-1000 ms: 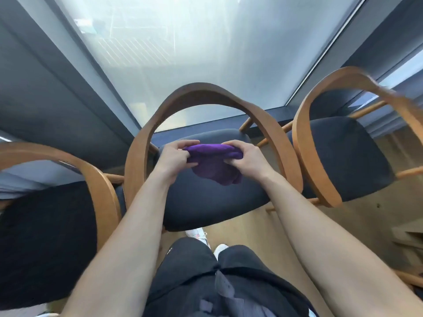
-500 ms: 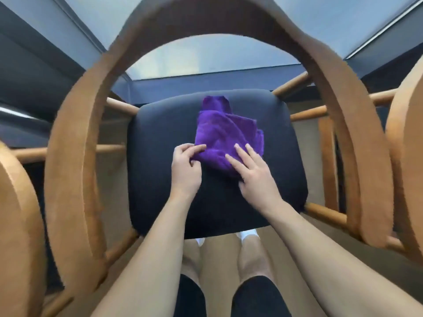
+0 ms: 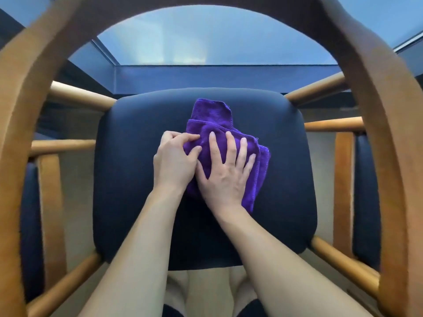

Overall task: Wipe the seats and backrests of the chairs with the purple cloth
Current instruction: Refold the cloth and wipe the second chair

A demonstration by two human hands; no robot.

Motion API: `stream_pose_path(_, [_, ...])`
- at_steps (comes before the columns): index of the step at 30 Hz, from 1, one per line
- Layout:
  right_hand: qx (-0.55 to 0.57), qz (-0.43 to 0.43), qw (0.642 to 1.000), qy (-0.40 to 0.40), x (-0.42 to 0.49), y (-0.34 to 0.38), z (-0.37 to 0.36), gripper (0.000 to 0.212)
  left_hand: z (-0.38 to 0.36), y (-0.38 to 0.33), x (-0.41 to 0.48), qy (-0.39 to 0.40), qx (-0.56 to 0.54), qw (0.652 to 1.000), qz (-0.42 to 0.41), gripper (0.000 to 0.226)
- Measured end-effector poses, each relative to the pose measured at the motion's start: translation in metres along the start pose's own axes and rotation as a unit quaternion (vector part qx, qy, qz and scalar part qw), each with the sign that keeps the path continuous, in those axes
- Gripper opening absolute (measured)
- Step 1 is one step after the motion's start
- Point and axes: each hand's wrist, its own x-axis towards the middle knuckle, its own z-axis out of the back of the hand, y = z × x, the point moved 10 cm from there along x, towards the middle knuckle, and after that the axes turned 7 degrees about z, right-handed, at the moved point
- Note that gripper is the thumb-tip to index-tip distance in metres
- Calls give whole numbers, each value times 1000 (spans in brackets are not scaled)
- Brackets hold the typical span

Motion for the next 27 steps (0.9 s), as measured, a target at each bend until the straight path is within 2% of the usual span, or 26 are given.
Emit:
stream_pose_path(5, [-4,19,995,-100,-5,-3,12,49,2,7,-1,18,-23,999,26,17])
stream_pose_path(10, [16,39,991,-124,2,-2,16,43,-3,0,-4,14,-50,998,-16,20])
stream_pose_path(14, [10,57,990,-127,19,7,17,42,-2,-5,-5,-28,-58,995,-77,28])
stream_pose_path(17, [38,74,989,-121,24,10,18,43,0,-10,-3,-66,-27,991,-110,28])
stream_pose_path(20, [85,48,989,-112,7,-9,21,46,-2,-20,-20,-122,68,977,-163,35])
stream_pose_path(23, [33,26,994,-97,-23,-24,19,51,-27,-24,-51,-94,116,961,-234,41])
stream_pose_path(27, [11,51,990,-132,-16,-22,19,47,-38,-16,-43,-104,141,959,-221,46])
